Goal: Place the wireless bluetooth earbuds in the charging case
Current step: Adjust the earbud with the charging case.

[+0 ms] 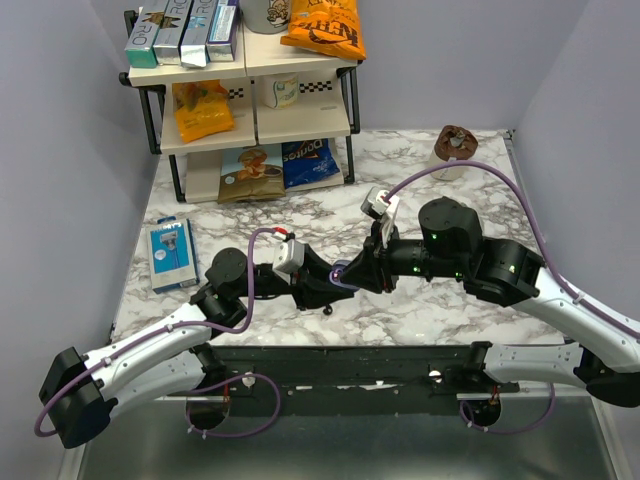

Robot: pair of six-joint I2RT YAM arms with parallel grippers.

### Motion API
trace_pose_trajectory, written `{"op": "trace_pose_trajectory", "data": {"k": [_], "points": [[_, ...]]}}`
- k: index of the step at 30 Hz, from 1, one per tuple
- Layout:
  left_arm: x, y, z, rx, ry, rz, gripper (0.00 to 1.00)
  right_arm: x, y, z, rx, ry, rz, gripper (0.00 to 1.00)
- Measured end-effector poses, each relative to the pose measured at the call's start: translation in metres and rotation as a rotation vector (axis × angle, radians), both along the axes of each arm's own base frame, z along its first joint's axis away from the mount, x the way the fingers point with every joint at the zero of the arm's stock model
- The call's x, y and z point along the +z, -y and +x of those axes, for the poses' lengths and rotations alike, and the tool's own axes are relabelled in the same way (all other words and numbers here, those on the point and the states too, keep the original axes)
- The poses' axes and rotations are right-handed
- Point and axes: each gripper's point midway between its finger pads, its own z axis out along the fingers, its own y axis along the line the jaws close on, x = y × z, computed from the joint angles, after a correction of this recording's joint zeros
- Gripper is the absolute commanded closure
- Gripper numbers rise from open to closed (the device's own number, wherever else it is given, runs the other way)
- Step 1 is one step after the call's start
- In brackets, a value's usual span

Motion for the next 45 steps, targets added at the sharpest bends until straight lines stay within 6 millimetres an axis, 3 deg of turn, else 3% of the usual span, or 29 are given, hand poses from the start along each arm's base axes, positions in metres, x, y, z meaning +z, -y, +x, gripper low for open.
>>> {"op": "trace_pose_trajectory", "data": {"k": [6, 12, 19, 45], "points": [[0.001, 0.000, -0.001, -0.003, 0.007, -0.002, 1.00, 0.002, -0.001, -0.004, 0.027, 0.001, 0.008, 0.70], [0.001, 0.001, -0.003, -0.012, 0.012, -0.004, 1.00, 0.011, 0.003, -0.007, 0.033, 0.023, 0.037, 0.64], [0.001, 0.001, -0.004, -0.014, 0.012, -0.004, 1.00, 0.015, 0.006, -0.001, -0.001, 0.038, 0.036, 0.61], [-0.006, 0.001, -0.002, -0.005, -0.009, 0.019, 1.00, 0.003, -0.004, 0.001, 0.000, -0.005, -0.003, 0.57]]}}
